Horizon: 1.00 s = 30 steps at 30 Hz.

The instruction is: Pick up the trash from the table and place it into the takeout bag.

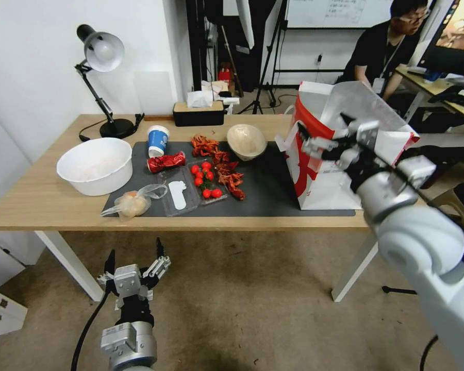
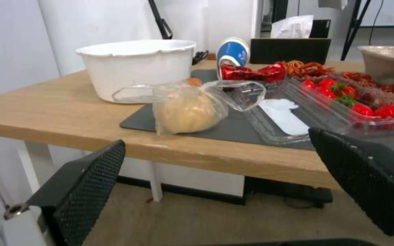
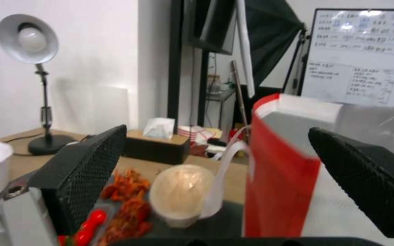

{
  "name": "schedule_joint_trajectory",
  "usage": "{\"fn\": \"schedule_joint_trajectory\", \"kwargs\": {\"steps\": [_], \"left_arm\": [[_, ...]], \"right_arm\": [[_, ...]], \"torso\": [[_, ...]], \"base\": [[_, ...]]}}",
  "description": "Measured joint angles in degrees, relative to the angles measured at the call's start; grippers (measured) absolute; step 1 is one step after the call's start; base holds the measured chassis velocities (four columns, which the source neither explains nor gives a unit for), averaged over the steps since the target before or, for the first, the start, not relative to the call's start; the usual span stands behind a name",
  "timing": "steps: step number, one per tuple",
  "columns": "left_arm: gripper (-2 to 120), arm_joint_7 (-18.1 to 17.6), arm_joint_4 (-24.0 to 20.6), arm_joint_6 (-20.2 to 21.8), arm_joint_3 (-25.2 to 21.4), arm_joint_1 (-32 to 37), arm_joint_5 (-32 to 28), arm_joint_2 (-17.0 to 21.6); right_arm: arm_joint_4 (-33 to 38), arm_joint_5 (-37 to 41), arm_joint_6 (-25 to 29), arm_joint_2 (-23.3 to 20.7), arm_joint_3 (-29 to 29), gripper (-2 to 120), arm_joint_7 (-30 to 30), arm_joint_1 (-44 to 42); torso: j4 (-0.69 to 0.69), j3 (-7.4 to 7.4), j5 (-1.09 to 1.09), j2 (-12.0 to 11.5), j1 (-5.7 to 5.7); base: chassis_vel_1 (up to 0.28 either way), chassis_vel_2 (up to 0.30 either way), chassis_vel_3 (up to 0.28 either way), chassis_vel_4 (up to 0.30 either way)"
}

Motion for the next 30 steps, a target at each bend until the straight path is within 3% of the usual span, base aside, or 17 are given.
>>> {"fn": "schedule_joint_trajectory", "kwargs": {"steps": [11, 14, 16, 17, 19, 23, 30], "left_arm": [[100, 0.2, 0.3, -0.5, 0.3, -0.1, 0.1, -0.1], [100, 0.2, 0.3, -0.8, 0.4, 0.0, 0.1, -0.1], [100, 0.2, 0.4, -1.2, 0.3, 0.0, -0.1, 0.1], [100, 0.2, 0.4, -1.2, 0.3, 0.0, -0.1, 0.1], [100, 0.2, 0.5, -1.2, 0.4, 0.0, -0.2, 0.4], [100, 0.2, 0.6, -1.2, 0.7, -0.1, -0.2, 0.3], [100, 0.2, 0.6, -1.1, 0.8, -0.1, -0.2, 0.5]], "right_arm": [[3.3, -5.9, 1.7, 2.8, 0.9, 100, -2.0, -10.7], [3.5, -9.8, 6.1, 4.8, 1.2, 100, -2.2, -16.5], [1.0, -18.7, 20.2, 10.0, 2.1, 100, -3.5, -25.5], [1.0, -18.7, 20.2, 10.0, 2.1, 100, -3.5, -25.5], [-1.1, -22.7, 29.4, 13.8, 2.7, 100, -4.6, -31.5], [-3.4, -26.0, 32.9, 16.5, 2.4, 100, -5.0, -35.0], [-5.5, -28.3, 33.9, 17.8, 1.6, 100, -5.2, -35.4]], "torso": [[0.02, 0.0, 0.0, 0.0, 0.01], [0.01, 0.0, 0.0, 0.0, 0.0], [0.0, 0.0, 0.0, 0.0, 0.0], [0.0, 0.0, 0.0, 0.0, 0.0], [0.01, 0.0, -0.02, 0.0, 0.0], [0.01, 0.0, -0.01, 0.0, 0.02], [0.02, 0.0, 0.0, 0.0, 0.02]], "base": [[0.0, 0.0, 0.0, 0.0], [0.0, 0.0, 0.0, 0.0], [0.0, 0.0, 0.0, 0.0], [0.0, 0.0, 0.0, 0.0], [0.0, 0.0, 0.0, 0.0], [0.0, 0.0, 0.0, 0.0], [0.0, 0.0, 0.0, 0.0]]}}
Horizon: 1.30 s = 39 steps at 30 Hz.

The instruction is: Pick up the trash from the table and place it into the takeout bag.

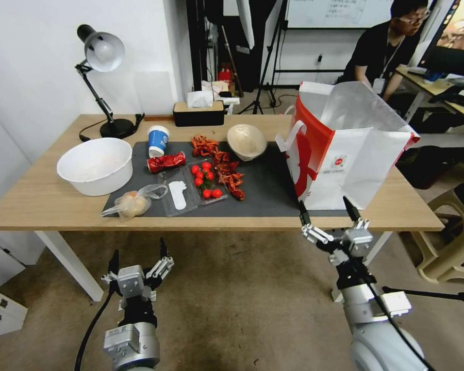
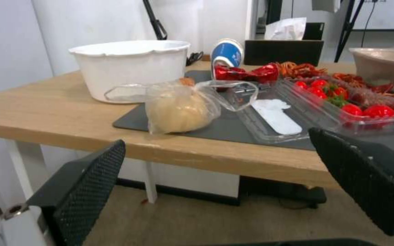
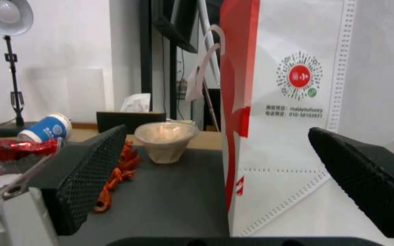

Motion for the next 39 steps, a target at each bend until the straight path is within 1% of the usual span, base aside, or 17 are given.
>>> {"fn": "schedule_joint_trajectory", "kwargs": {"steps": [7, 8, 11, 13, 14, 17, 19, 21, 23, 25, 26, 29, 30, 32, 33, 35, 39], "left_arm": [[100, -0.3, 0.2, -0.3, 0.0, 0.4, 0.0, 0.0], [100, -0.3, 0.2, -0.3, 0.0, 0.4, 0.0, 0.0], [100, -0.3, 0.2, -0.3, -0.1, 0.4, 0.0, 0.1], [100, -0.3, 0.4, -0.3, -0.1, 0.3, 0.0, 0.1], [100, -0.3, 0.4, -0.3, -0.1, 0.3, 0.0, 0.1], [100, -0.3, 0.6, -0.3, -0.2, 0.3, 0.0, 0.0], [100, -0.3, 0.6, -0.3, -0.2, 0.3, 0.0, -0.1], [100, -0.3, 0.6, -0.2, -0.4, 0.3, 0.0, -0.2], [100, -0.3, 0.6, -0.2, -0.5, 0.3, 0.0, -0.2], [100, -0.3, 0.6, -0.2, -0.8, 0.3, 0.0, -0.3], [100, -0.3, 0.6, -0.2, -0.8, 0.3, 0.0, -0.3], [100, -0.3, 0.6, -0.1, -1.1, 0.3, -0.1, -0.3], [100, -0.3, 0.6, -0.1, -1.1, 0.3, -0.1, -0.3], [100, -0.3, 0.6, -0.1, -1.1, 0.2, -0.1, -0.3], [100, -0.3, 0.6, -0.1, -1.1, 0.2, -0.1, -0.3], [100, -0.5, 0.7, 0.0, -1.1, 0.2, -0.1, -0.2], [100, -0.7, 0.7, 0.3, -1.1, 0.0, -0.1, -0.2]], "right_arm": [[-1.0, 0.4, -0.8, 0.1, -1.1, 100, -1.1, 0.6], [-1.5, 0.8, -1.3, 0.1, -2.1, 100, -1.7, 1.6], [-2.8, 1.3, -2.5, -0.3, -3.8, 100, -2.3, 4.3], [-5.2, 1.8, -4.3, -0.8, -7.7, 100, -2.2, 9.7], [-5.2, 1.8, -4.3, -0.8, -7.7, 100, -2.2, 9.7], [-7.8, 3.1, -7.4, -1.1, -12.2, 100, -1.5, 16.0], [-8.4, 3.3, -8.1, -1.1, -13.2, 100, -1.2, 17.4], [-10.7, 3.9, -10.8, -0.7, -17.8, 100, 0.1, 23.0], [-11.0, 3.9, -11.1, -0.6, -18.4, 100, 0.4, 23.8], [-13.4, 4.1, -14.4, 0.3, -22.9, 100, 3.2, 29.7], [-13.4, 4.1, -14.4, 0.3, -22.9, 100, 3.2, 29.7], [-15.8, 5.1, -19.1, 1.7, -27.0, 100, 7.3, 35.7], [-15.8, 5.1, -19.1, 1.7, -27.0, 100, 7.3, 35.7], [-17.2, 6.7, -22.8, 2.6, -29.2, 100, 10.4, 39.4], [-17.2, 6.7, -22.8, 2.6, -29.2, 100, 10.4, 39.4], [-19.3, 10.8, -26.4, 3.9, -31.8, 100, 14.3, 44.4], [-22.0, 13.5, -27.8, 5.7, -33.5, 100, 16.9, 48.9]], "torso": [[-0.01, 0.0, 0.0, 0.0, 0.0], [-0.03, 0.0, -0.01, 0.0, 0.0], [-0.01, 0.0, 0.0, 0.0, 0.0], [0.01, 0.0, 0.01, 0.0, 0.0], [0.01, 0.0, 0.01, 0.0, 0.0], [0.0, 0.0, 0.01, 0.0, 0.0], [0.01, 0.01, -0.01, 0.0, 0.0], [0.0, 0.01, 0.0, 0.0, 0.0], [0.0, 0.01, 0.0, 0.0, 0.0], [0.01, 0.01, -0.01, 0.0, 0.01], [0.01, 0.01, -0.01, 0.0, 0.01], [0.0, 0.01, -0.01, 0.0, 0.0], [0.0, 0.01, -0.01, 0.0, 0.0], [-0.01, 0.01, -0.01, 0.0, 0.0], [-0.01, 0.01, -0.01, 0.0, 0.0], [0.0, 0.01, -0.02, 0.0, 0.01], [0.0, 0.01, -0.01, 0.0, 0.01]], "base": [[0.0, 0.0, 0.0, 0.0], [0.0, 0.0, 0.0, 0.0], [0.0, 0.0, 0.0, 0.0], [0.0, 0.0, 0.0, 0.0], [0.0, 0.0, 0.0, 0.0], [0.0, 0.0, 0.0, 0.0], [0.0, 0.0, 0.0, 0.0], [0.0, 0.0, 0.0, 0.0], [0.0, 0.0, 0.0, 0.0], [0.0, 0.0, 0.0, 0.0], [0.0, 0.0, 0.0, 0.0], [0.0, 0.0, 0.0, 0.0], [0.0, 0.0, 0.0, 0.0], [0.0, 0.0, 0.0, 0.0], [0.0, 0.0, 0.0, 0.0], [0.0, 0.0, 0.0, 0.0], [0.0, 0.0, 0.0, 0.0]]}}
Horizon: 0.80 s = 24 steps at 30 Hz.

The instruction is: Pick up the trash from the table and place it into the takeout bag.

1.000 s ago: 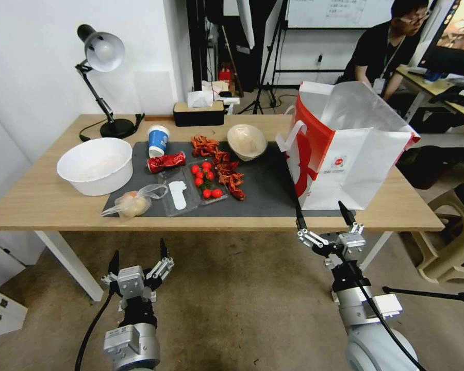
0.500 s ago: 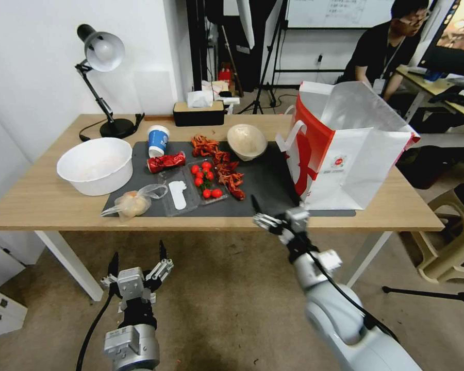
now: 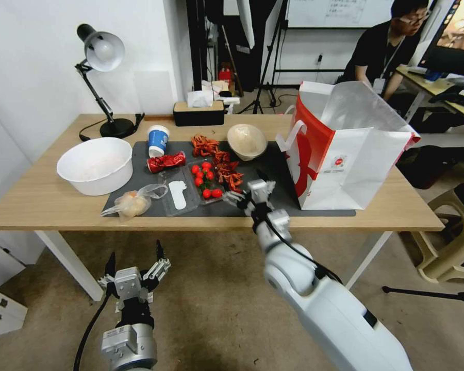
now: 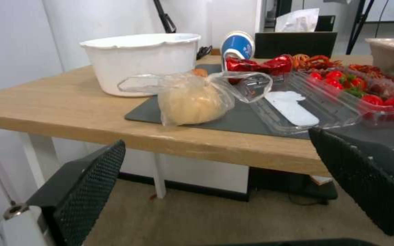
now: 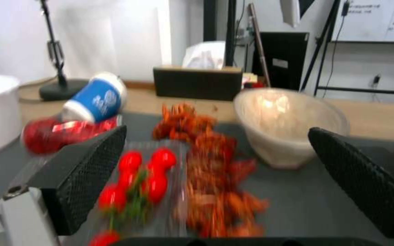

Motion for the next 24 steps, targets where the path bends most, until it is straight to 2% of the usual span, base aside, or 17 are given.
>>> {"fn": "schedule_joint_trajectory", "kwargs": {"steps": [5, 7, 13, 15, 24], "left_arm": [[100, -0.1, -0.1, 0.1, 0.0, 0.1, 0.0, -0.1], [100, -0.1, -0.2, 0.0, 0.0, 0.2, 0.0, -0.1], [100, -0.2, -0.3, -0.1, 0.0, 0.3, 0.0, 0.0], [100, -0.2, -0.4, -0.1, 0.0, 0.4, 0.0, 0.0], [100, -0.4, -0.6, -0.3, 0.0, 0.6, 0.0, 0.0]], "right_arm": [[-2.9, 5.3, -3.3, 3.2, -1.2, 100, 5.5, 4.6], [-4.8, 10.3, -5.7, 6.1, -1.4, 100, 10.6, 7.5], [-8.2, 12.8, -7.3, 9.7, -1.2, 100, 16.5, 10.2], [-9.9, 15.9, -8.7, 11.6, -0.5, 100, 21.0, 11.7], [-12.2, 22.1, -10.0, 13.7, 1.4, 100, 26.9, 13.6]], "torso": [[-0.01, 0.0, -0.01, 0.0, 0.0], [0.0, 0.0, 0.0, 0.0, 0.0], [0.0, -0.01, 0.01, 0.0, 0.0], [0.0, -0.01, 0.01, 0.0, 0.0], [-0.01, -0.01, 0.01, 0.0, 0.0]], "base": [[0.0, 0.0, 0.0, 0.0], [0.0, 0.0, 0.0, 0.0], [0.0, 0.0, 0.0, 0.0], [0.0, 0.0, 0.0, 0.0], [0.0, 0.0, 0.0, 0.0]]}}
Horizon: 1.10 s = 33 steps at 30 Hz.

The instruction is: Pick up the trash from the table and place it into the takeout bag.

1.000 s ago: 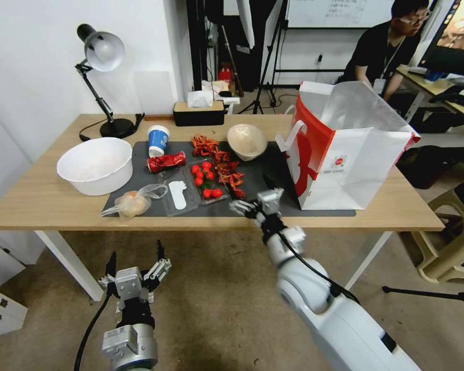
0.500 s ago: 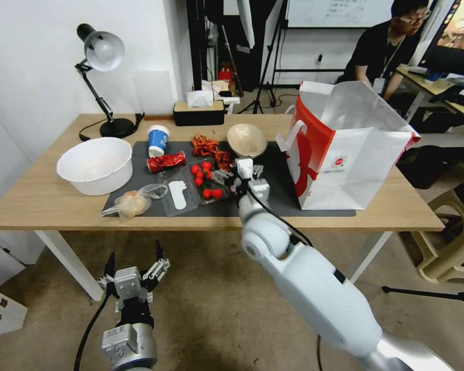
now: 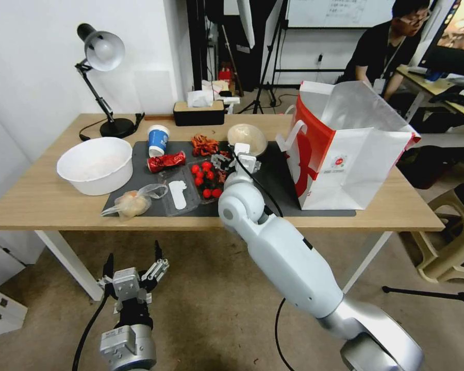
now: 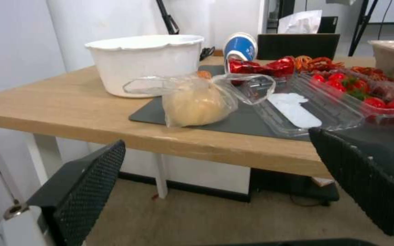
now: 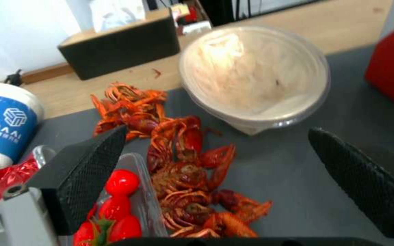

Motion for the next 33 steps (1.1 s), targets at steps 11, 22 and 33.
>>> {"fn": "schedule_joint_trajectory", "kwargs": {"steps": [11, 22, 33], "left_arm": [[100, 0.0, 0.2, -0.1, 0.1, -0.1, 0.0, -0.1], [100, 0.0, -0.2, -0.1, -0.1, 0.1, -0.2, 0.2], [100, 0.0, -0.2, 0.1, -0.2, 0.0, -0.3, 0.4]], "right_arm": [[-1.8, 7.0, 0.1, 0.8, 2.8, 100, 4.1, 1.9], [-4.0, 10.5, 0.2, 1.6, 4.7, 100, 6.0, 3.9], [-9.8, 12.9, 0.6, 3.1, 7.2, 100, 6.0, 7.8]], "torso": [[0.01, 0.0, 0.0, 0.0, 0.0], [0.0, 0.0, 0.0, 0.0, -0.01], [0.0, -0.01, 0.0, 0.0, -0.01]], "base": [[0.0, 0.0, 0.0, 0.0], [0.0, 0.0, 0.0, 0.0], [0.0, 0.0, 0.0, 0.0]]}}
